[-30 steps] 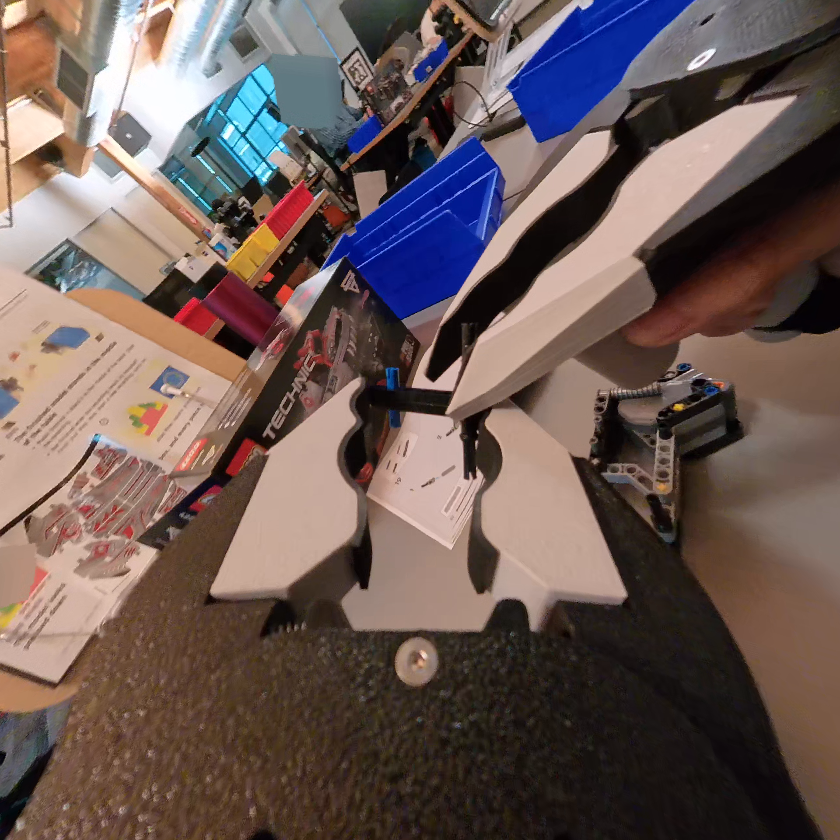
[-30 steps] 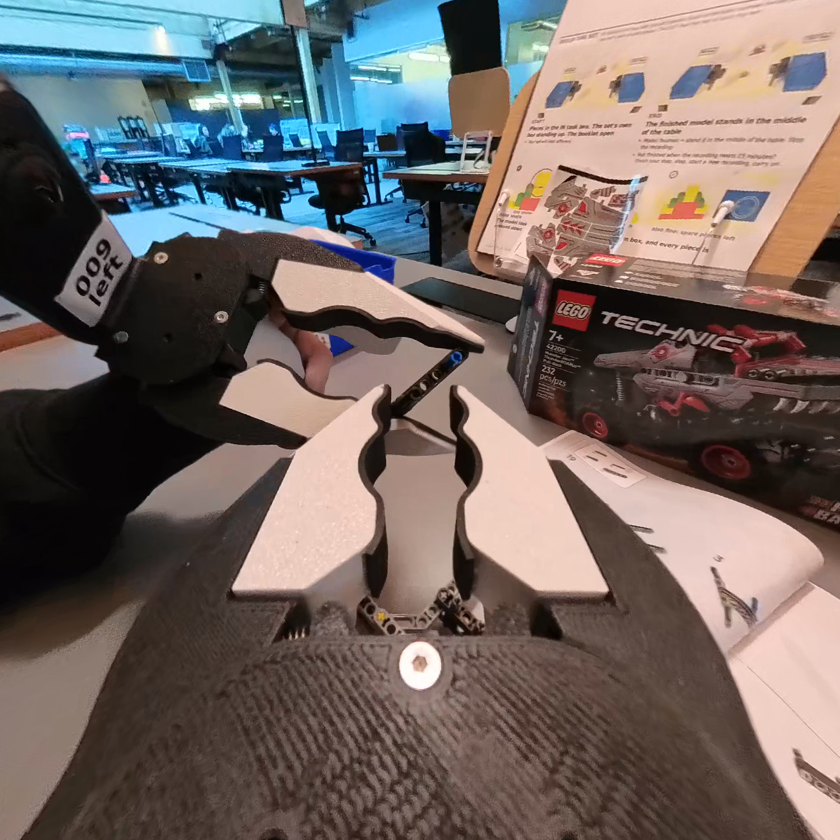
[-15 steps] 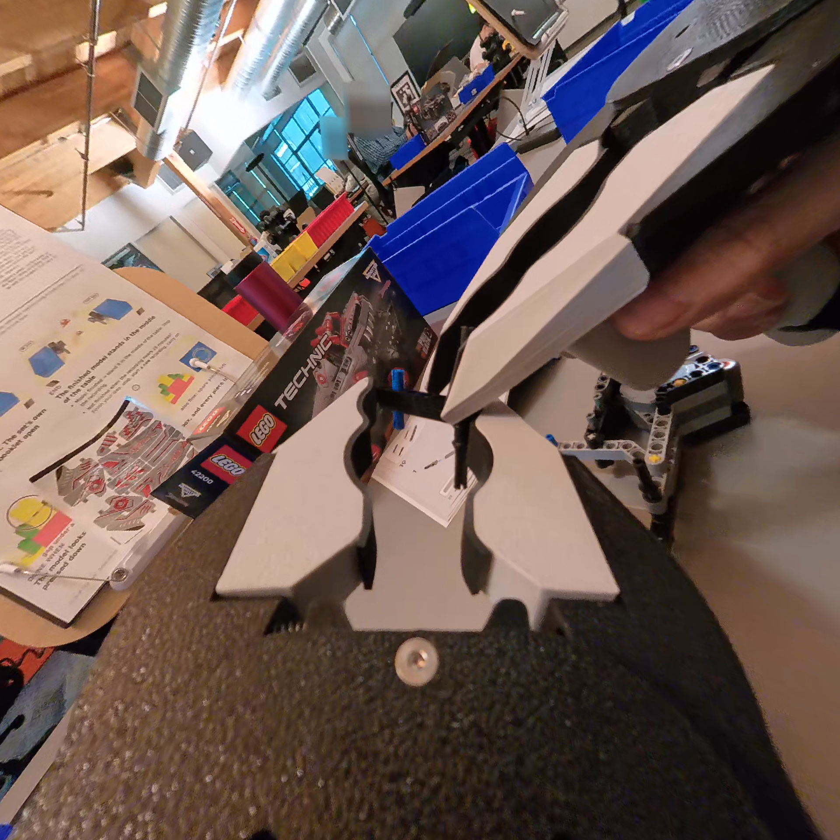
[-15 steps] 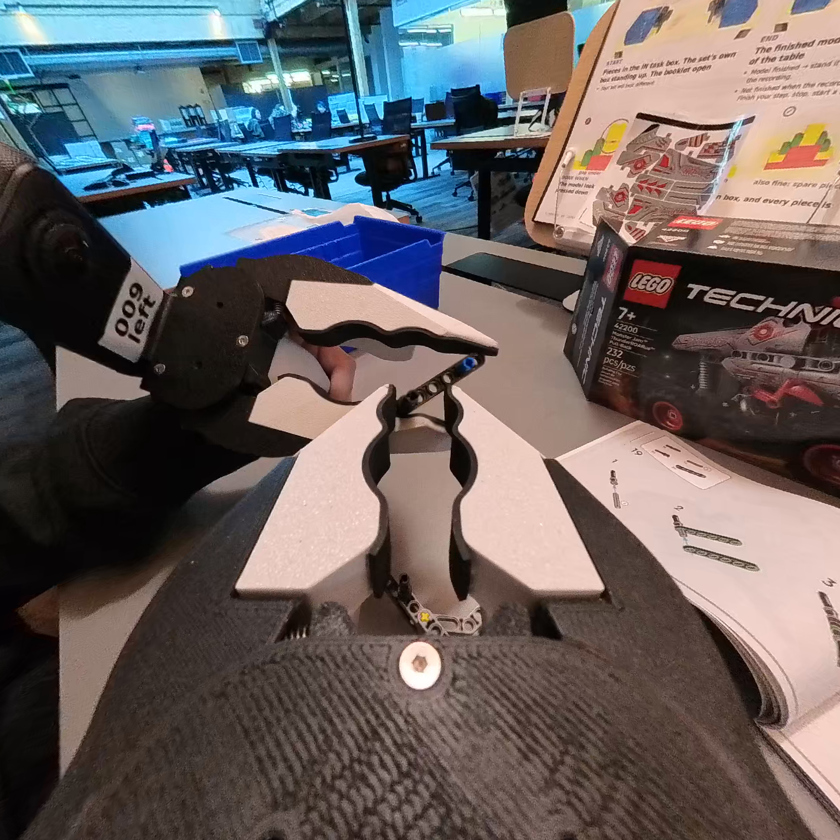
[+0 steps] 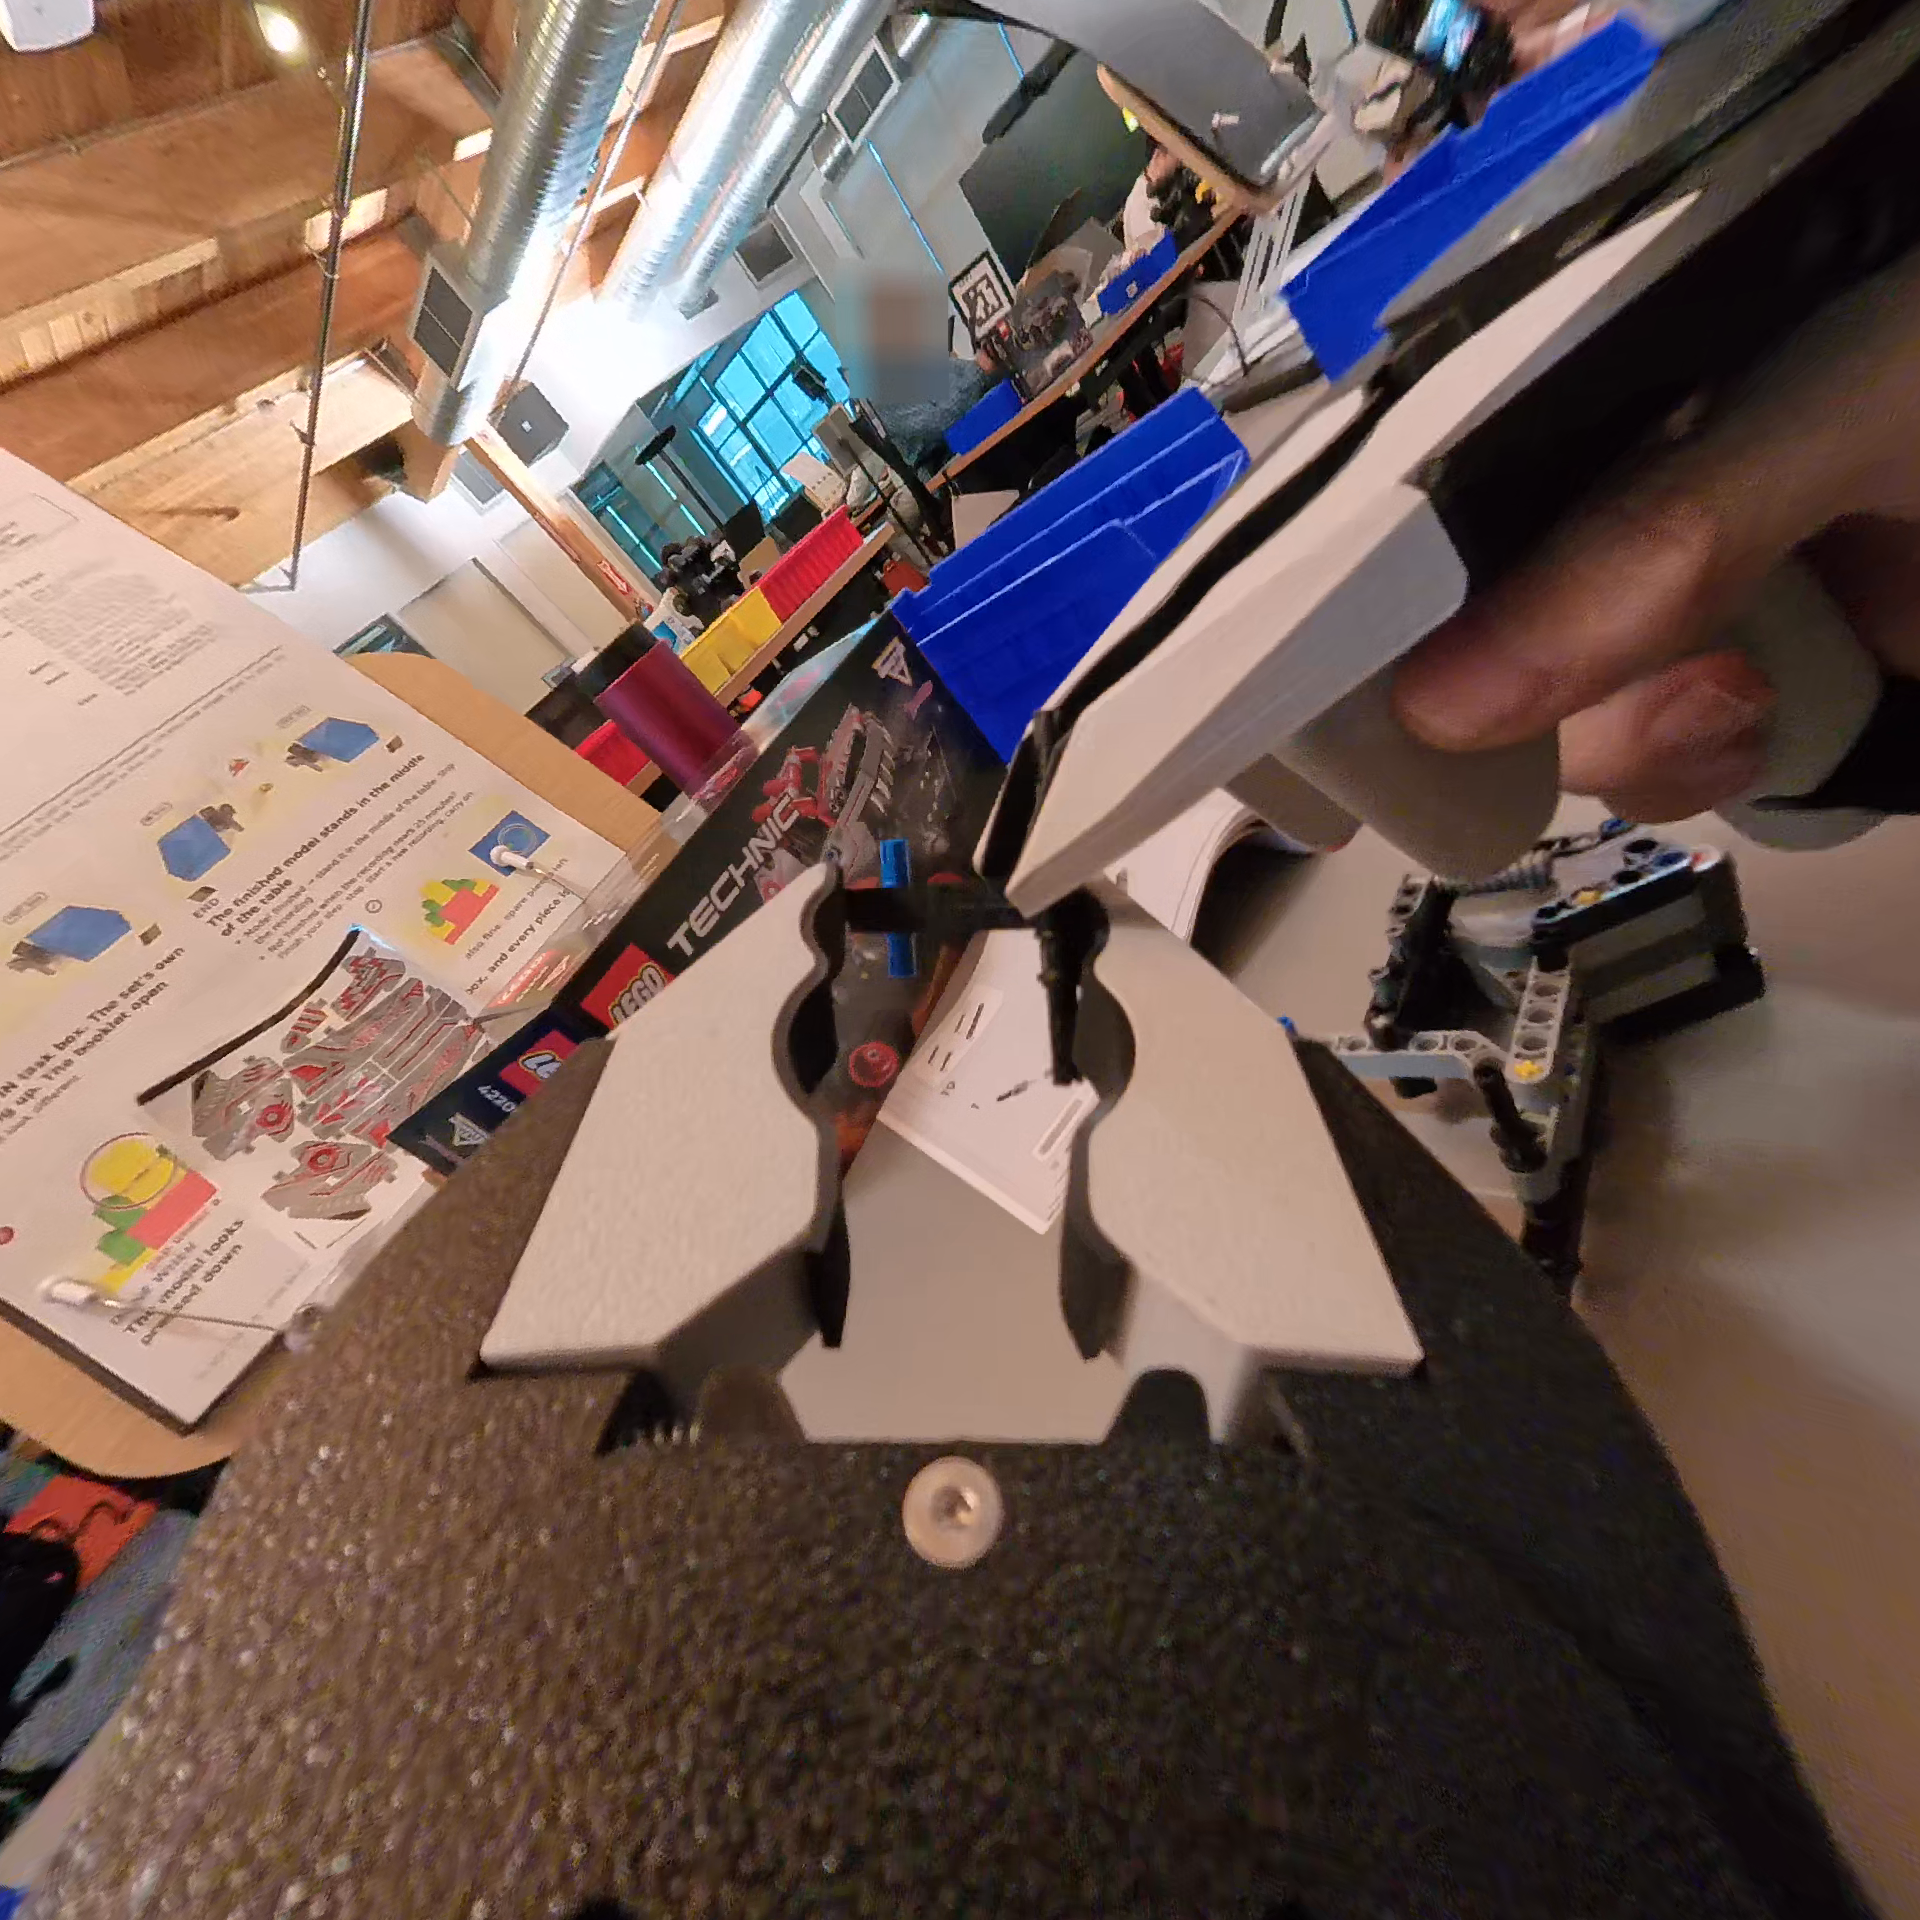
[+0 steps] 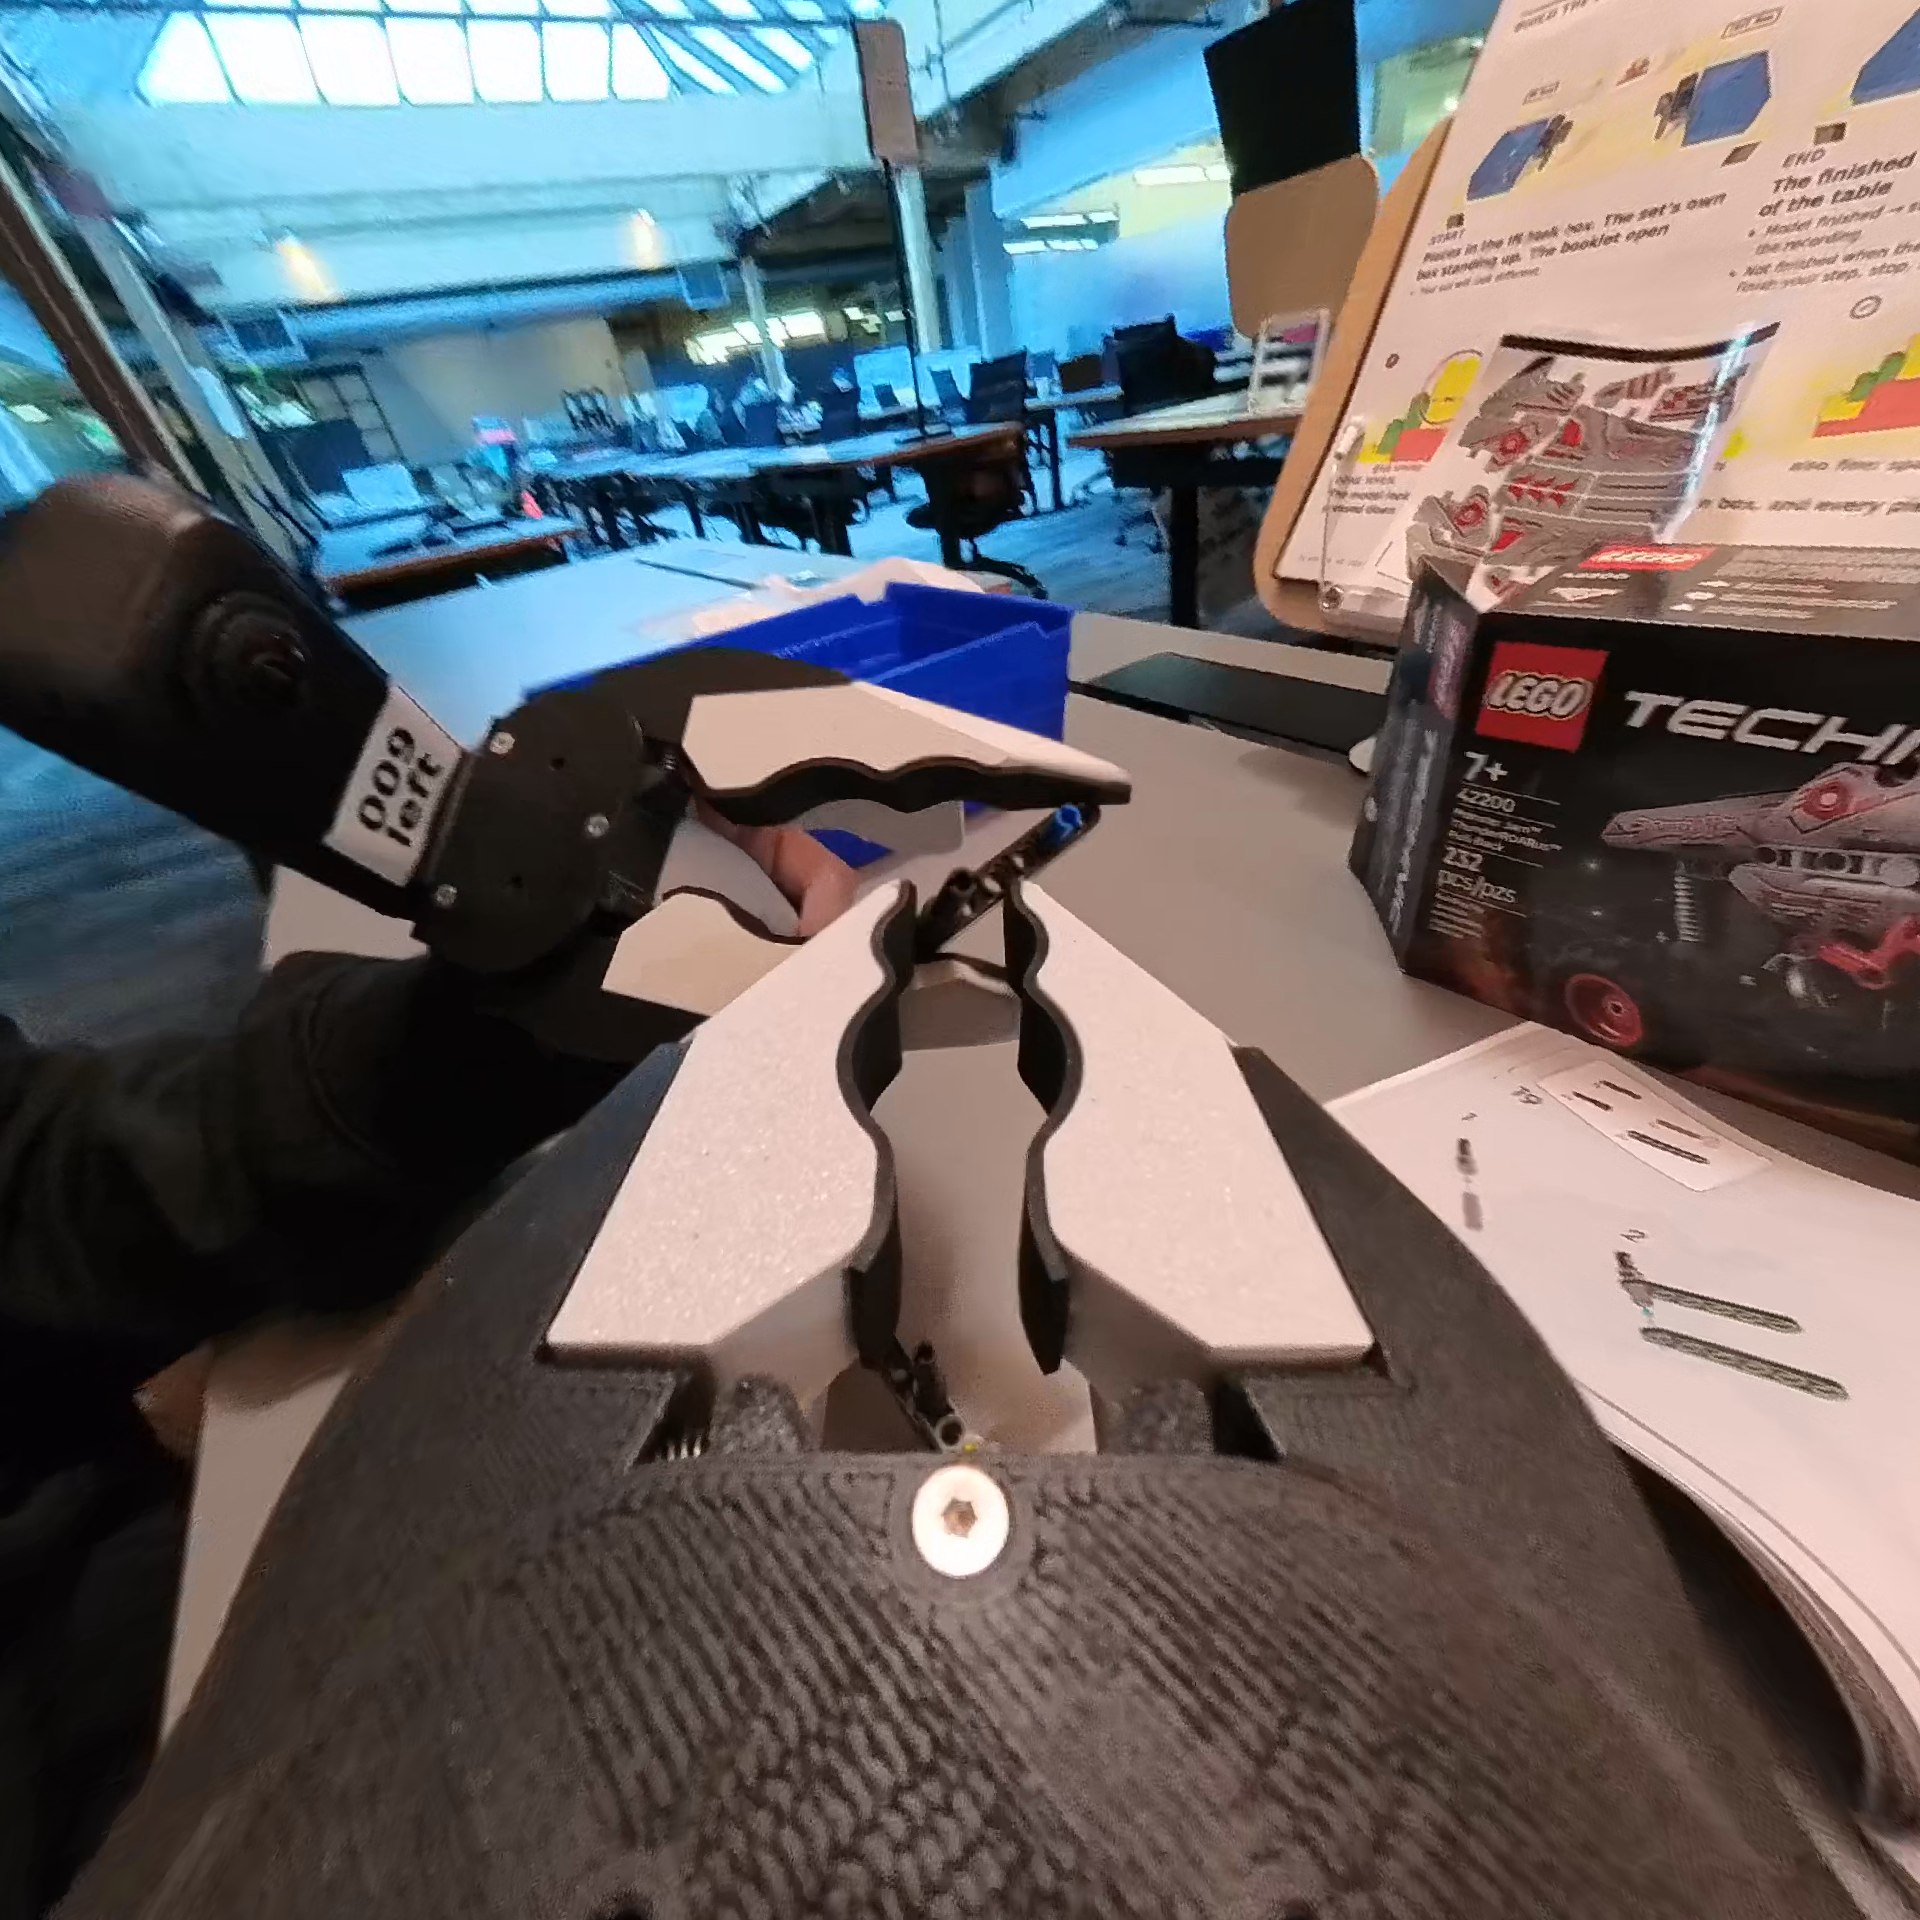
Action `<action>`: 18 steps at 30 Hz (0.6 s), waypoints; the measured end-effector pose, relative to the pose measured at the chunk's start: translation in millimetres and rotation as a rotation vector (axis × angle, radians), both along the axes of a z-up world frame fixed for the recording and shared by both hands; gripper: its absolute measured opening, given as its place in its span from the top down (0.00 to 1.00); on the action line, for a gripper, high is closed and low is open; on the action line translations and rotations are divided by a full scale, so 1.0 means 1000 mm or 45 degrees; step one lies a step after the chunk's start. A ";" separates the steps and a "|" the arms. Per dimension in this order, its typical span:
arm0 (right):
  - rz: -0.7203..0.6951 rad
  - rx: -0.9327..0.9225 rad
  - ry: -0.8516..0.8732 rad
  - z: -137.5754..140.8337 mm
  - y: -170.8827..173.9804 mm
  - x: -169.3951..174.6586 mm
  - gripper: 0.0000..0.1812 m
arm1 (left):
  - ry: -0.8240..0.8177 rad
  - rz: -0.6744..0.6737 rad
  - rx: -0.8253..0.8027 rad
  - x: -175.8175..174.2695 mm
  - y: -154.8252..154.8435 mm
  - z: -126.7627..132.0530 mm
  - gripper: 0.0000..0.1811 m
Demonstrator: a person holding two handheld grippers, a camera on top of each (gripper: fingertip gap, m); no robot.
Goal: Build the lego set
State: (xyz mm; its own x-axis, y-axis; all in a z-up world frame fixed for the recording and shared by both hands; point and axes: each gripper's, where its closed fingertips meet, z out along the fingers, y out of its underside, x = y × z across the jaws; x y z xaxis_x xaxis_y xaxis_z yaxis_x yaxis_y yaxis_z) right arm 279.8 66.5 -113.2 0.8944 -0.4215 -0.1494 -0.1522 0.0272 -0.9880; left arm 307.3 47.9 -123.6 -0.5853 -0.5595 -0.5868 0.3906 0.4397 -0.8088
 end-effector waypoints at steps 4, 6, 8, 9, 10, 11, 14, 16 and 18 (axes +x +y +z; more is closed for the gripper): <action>0.078 0.170 0.042 0.010 -0.008 0.001 0.95 | 0.102 -0.067 -0.140 -0.002 -0.001 0.005 0.73; 0.096 0.246 0.086 0.012 -0.012 0.004 0.96 | 0.152 -0.082 -0.197 -0.002 -0.001 0.007 0.71; 0.104 0.273 0.120 0.010 -0.012 0.006 0.96 | 0.157 -0.070 -0.190 -0.001 0.000 0.005 0.72; 0.095 0.262 0.113 0.008 -0.012 0.007 0.96 | 0.155 -0.057 -0.171 0.001 0.000 0.003 0.72; 0.084 0.247 0.103 0.006 -0.011 0.008 0.96 | 0.150 -0.046 -0.154 0.002 0.001 0.001 0.72; 0.080 0.237 0.104 0.005 -0.011 0.008 0.96 | 0.147 -0.041 -0.143 0.002 0.001 0.000 0.72; 0.076 0.233 0.107 0.005 -0.011 0.010 0.96 | 0.158 -0.058 -0.156 0.001 0.000 0.002 0.70; 0.058 0.241 0.077 0.008 -0.014 0.011 0.97 | 0.174 -0.076 -0.193 0.000 0.000 0.005 0.69; 0.074 0.255 0.076 0.010 -0.014 0.009 0.97 | 0.195 -0.091 -0.234 0.000 0.002 0.008 0.68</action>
